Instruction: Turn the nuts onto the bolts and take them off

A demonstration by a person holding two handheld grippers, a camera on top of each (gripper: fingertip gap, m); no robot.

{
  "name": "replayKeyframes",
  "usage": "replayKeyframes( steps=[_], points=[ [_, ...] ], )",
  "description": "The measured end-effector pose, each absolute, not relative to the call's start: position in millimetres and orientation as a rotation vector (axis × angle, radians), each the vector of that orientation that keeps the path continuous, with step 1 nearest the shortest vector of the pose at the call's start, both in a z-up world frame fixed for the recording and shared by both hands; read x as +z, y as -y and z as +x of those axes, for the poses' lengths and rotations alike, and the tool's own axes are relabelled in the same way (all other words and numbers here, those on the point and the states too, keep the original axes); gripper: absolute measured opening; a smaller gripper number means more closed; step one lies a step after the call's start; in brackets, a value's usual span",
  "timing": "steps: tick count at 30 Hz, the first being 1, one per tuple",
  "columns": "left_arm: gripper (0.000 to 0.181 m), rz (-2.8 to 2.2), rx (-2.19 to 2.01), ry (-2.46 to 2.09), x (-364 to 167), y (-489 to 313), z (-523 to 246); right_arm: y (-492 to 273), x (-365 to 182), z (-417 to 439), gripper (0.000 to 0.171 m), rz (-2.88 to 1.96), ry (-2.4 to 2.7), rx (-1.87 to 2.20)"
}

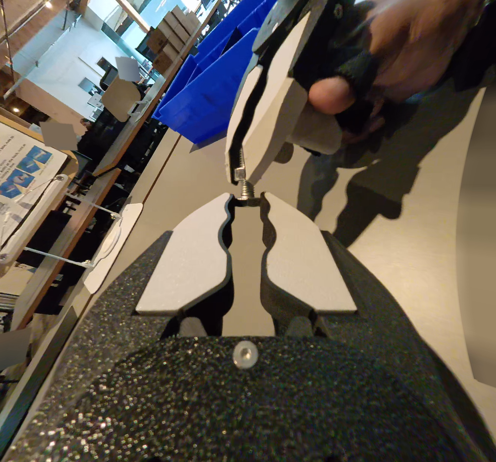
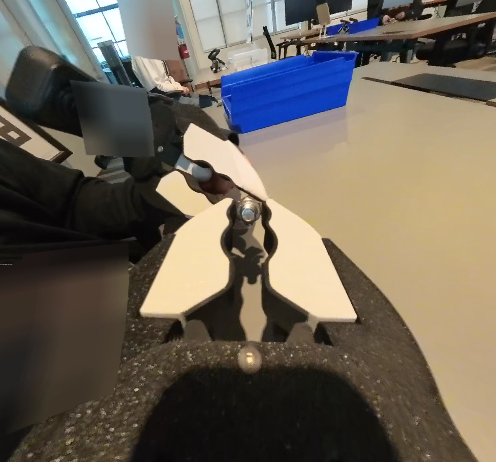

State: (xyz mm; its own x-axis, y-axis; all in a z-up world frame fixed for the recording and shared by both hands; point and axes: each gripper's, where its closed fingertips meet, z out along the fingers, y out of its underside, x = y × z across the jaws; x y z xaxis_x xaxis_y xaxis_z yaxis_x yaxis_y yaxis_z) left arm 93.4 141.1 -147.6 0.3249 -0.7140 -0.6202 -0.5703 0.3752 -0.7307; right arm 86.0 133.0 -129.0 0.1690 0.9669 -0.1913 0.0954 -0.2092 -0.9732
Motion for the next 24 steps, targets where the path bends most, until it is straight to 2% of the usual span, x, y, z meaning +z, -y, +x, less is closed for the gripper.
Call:
replayKeyframes(
  steps=[1, 14, 16, 17, 24],
  points=[
    [0.017, -1.285, -0.125, -1.348, -148, -141, 94, -132, -129, 87, 0.018, -1.512, 1.076, 1.182],
    [0.017, -1.359, -0.232, -1.402, -161, -138, 99, -131, -142, 94, 0.020, -1.286, 1.343, 0.669],
    [0.017, -1.364, -0.214, -1.400, -162, -140, 97, -138, -141, 95, 0.042, -1.360, 1.278, 0.706],
    [0.017, -1.368, -0.206, -1.399, -162, -140, 97, -141, -142, 96, 0.046, -1.411, 1.247, 0.756],
    [0.017, -1.390, -0.132, -1.380, -164, -148, 92, -134, -147, 93, 0.041, -1.651, 1.139, 1.146]
  ],
)
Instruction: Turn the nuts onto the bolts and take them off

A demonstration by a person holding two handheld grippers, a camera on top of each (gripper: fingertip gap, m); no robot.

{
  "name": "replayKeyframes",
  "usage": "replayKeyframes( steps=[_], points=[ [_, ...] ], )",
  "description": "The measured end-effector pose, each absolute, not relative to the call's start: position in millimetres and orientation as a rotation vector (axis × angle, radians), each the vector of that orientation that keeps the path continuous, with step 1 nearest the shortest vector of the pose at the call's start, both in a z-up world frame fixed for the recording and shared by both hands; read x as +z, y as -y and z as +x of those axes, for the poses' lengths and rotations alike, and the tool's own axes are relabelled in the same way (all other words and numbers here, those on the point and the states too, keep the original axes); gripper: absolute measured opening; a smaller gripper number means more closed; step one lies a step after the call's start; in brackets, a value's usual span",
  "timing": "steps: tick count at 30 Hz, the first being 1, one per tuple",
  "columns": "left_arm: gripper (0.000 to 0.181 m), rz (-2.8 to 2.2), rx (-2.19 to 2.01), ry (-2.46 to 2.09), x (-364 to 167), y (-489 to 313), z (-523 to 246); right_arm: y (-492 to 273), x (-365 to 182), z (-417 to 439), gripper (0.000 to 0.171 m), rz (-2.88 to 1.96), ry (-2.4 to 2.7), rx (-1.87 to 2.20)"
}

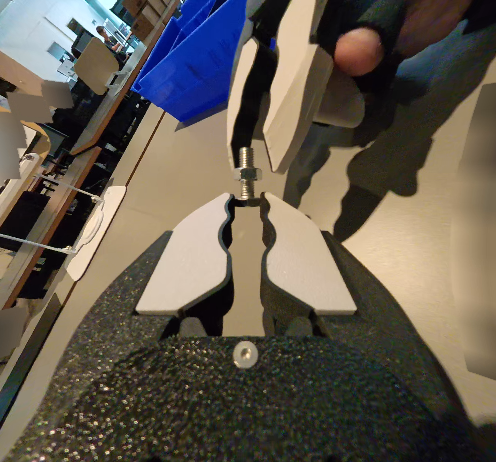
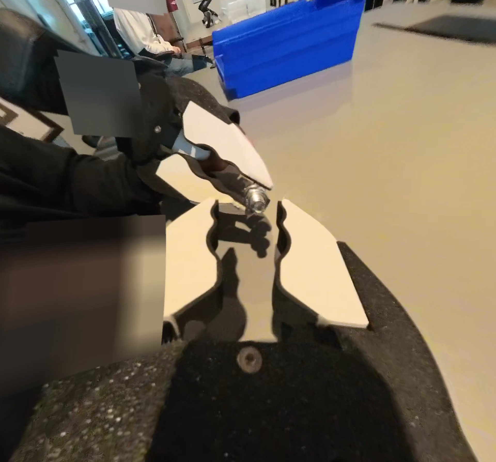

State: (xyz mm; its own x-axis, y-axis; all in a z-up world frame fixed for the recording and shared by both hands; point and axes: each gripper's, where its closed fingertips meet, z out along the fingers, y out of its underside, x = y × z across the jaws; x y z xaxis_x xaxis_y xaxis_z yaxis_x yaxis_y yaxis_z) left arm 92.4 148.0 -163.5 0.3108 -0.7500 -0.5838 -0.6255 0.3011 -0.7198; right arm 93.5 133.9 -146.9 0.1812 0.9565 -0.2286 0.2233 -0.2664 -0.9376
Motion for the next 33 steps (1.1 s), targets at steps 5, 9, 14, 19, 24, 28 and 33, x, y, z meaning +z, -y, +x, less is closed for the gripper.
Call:
replayKeyframes(
  steps=[5, 9, 14, 19, 24, 28, 33],
  points=[
    [0.017, -1.392, -0.106, -1.368, -163, -150, 91, -135, -148, 94, 0.042, -1.758, 1.035, 1.262],
    [0.017, -1.374, -0.071, -1.367, -161, -151, 90, -140, -145, 96, 0.040, -1.769, 0.969, 1.331],
    [0.018, -1.350, -0.013, -1.373, -160, -151, 91, -139, -145, 97, 0.035, -1.766, 0.966, 1.350],
    [0.018, -1.328, 0.029, -1.386, -160, -150, 92, -139, -147, 95, 0.030, -1.781, 0.981, 1.337],
    [0.018, -1.329, 0.005, -1.398, -161, -148, 94, -137, -147, 94, 0.017, -1.761, 1.014, 1.316],
    [0.017, -1.354, -0.088, -1.399, -163, -145, 95, -135, -148, 95, 0.020, -1.684, 1.127, 1.234],
    [0.017, -1.371, -0.113, -1.439, -170, -142, 98, -133, -156, 98, 0.017, -1.539, 1.334, 0.996]
  ],
)
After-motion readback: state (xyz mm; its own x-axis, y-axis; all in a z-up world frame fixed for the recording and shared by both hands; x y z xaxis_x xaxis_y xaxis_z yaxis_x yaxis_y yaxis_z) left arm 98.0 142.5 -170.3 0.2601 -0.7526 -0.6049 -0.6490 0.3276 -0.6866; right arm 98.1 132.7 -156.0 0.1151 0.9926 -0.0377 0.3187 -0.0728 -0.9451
